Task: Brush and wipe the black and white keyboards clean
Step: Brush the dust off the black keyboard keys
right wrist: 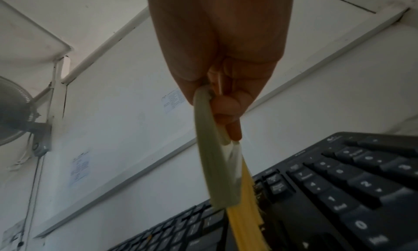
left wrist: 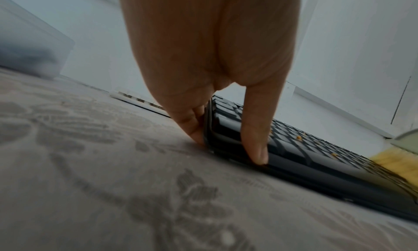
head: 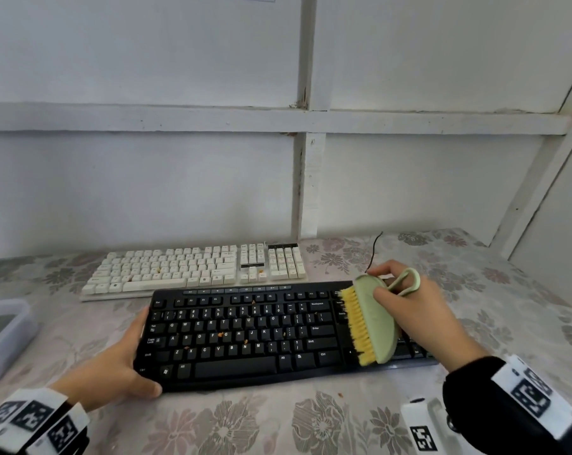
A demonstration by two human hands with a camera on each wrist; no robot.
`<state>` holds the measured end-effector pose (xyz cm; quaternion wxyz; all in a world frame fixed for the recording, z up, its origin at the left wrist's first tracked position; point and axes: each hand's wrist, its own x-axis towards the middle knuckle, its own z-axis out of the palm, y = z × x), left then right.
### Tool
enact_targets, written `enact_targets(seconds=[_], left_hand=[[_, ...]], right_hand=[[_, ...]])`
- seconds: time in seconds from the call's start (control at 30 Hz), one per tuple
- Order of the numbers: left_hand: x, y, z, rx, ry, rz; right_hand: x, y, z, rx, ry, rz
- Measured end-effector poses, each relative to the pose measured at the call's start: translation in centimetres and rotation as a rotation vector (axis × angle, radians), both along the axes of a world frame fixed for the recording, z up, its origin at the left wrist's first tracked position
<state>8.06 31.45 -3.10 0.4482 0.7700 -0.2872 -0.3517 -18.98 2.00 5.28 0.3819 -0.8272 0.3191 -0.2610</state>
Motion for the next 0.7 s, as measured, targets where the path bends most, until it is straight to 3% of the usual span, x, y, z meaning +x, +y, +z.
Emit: enact_targets(seconds=[0.17,0.37,0.6,0.7], left_hand=[[-0.2,-0.2,0.2,-0.020,0.001,0.010],[-0.4,-0.3,0.3,-0.026,0.022,0.023],[0.2,0.0,-0.1,0.002,-0.008,0.005],[0.2,0.0,-0.1,0.014,-0.013,0.005]], right_hand=[[-0.8,-0.1,0.3,-0.006,0.130,0.056],[0.7,-0.6,0.9,-0.005,-0.153,-0.005],[-0.1,0.0,0.1,-0.028,0.089,0.064],[0.2,-0.4,0.7,-0.007,0.014,0.039]])
